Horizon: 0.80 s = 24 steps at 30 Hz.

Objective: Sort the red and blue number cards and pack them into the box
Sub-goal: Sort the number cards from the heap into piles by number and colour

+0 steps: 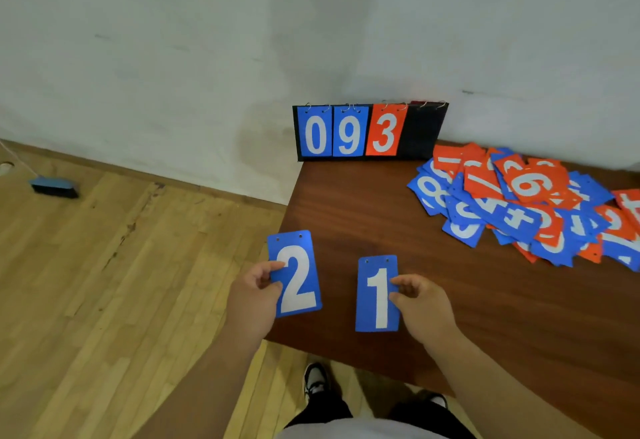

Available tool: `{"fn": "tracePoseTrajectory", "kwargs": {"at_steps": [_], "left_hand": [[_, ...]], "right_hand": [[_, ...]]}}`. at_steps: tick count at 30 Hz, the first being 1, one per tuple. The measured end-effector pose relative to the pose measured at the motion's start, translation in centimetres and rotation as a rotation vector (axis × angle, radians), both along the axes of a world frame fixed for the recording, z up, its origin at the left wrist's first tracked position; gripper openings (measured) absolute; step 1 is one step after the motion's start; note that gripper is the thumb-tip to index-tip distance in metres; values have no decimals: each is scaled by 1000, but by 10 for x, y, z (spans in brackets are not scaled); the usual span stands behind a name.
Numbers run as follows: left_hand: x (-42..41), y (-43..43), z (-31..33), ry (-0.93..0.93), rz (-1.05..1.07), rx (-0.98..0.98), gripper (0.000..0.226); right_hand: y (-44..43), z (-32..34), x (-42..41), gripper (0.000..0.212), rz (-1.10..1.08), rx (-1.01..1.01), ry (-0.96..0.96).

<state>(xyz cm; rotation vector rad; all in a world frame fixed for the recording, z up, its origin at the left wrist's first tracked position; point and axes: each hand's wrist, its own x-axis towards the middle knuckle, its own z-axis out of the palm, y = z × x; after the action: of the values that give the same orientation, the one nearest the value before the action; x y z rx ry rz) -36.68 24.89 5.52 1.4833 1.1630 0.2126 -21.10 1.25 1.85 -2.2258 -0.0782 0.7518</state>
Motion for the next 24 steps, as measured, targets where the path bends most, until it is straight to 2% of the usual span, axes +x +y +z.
{"fn": "tracePoseTrajectory", "kwargs": {"at_steps": [11,19,21,24], "left_hand": [[25,29,-23,63,-135,14,35],[48,43,-33,123,-223,86,31],[54,43,-33,129,-250,91,32],[65,36,-26,79,-308,54,32]], "right_hand": [[63,-36,58,26,-182,-33,-75],[77,-57,73,33,54,-336,-221],[78,-42,72,28,-6,-274,-185],[77,-4,60,16,-111,55,0]]}}
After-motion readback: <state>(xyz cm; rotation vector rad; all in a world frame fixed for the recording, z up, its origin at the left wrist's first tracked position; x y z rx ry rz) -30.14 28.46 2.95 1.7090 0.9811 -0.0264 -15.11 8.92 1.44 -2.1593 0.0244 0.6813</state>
